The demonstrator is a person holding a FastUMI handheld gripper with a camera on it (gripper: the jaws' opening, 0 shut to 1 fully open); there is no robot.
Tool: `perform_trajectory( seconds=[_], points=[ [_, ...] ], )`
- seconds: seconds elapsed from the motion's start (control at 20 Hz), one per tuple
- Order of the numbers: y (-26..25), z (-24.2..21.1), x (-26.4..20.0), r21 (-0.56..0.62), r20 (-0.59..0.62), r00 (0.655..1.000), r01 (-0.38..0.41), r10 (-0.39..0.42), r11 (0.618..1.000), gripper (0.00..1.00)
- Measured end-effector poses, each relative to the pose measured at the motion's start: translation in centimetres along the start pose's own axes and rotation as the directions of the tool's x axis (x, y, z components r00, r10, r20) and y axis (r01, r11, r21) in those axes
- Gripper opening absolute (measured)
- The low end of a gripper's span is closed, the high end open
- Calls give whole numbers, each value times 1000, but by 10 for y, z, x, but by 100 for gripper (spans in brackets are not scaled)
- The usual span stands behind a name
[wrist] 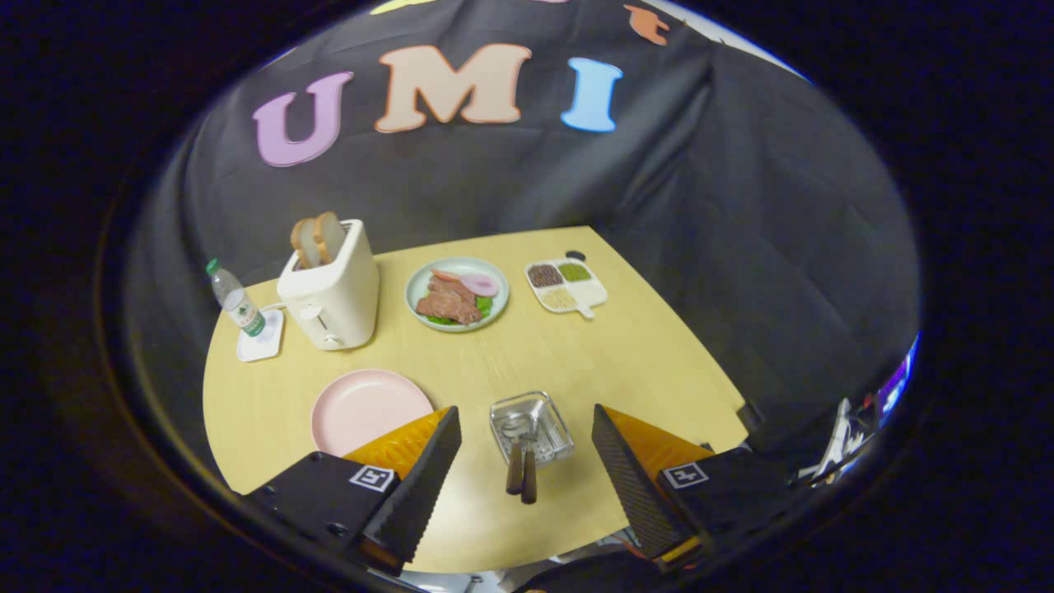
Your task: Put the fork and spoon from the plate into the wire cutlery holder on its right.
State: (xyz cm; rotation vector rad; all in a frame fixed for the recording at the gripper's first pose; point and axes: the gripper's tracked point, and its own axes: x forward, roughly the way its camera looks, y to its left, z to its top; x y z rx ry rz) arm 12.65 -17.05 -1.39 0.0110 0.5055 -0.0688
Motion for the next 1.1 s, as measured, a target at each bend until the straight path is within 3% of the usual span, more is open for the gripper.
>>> perform_trajectory(
  seconds=[0.15,0.35,0.8,0.9,1.1],
  points=[
    [13,26,-2,-32,180,978,-99,103,995,100],
    [19,63,-16,-43,406,899,-162,166,986,100],
    [13,106,-83,-7,704,693,-208,153,978,100],
    [13,101,-89,-11,717,677,-226,165,974,100],
    [14,89,-95,-49,707,683,-213,185,976,100]
  ],
)
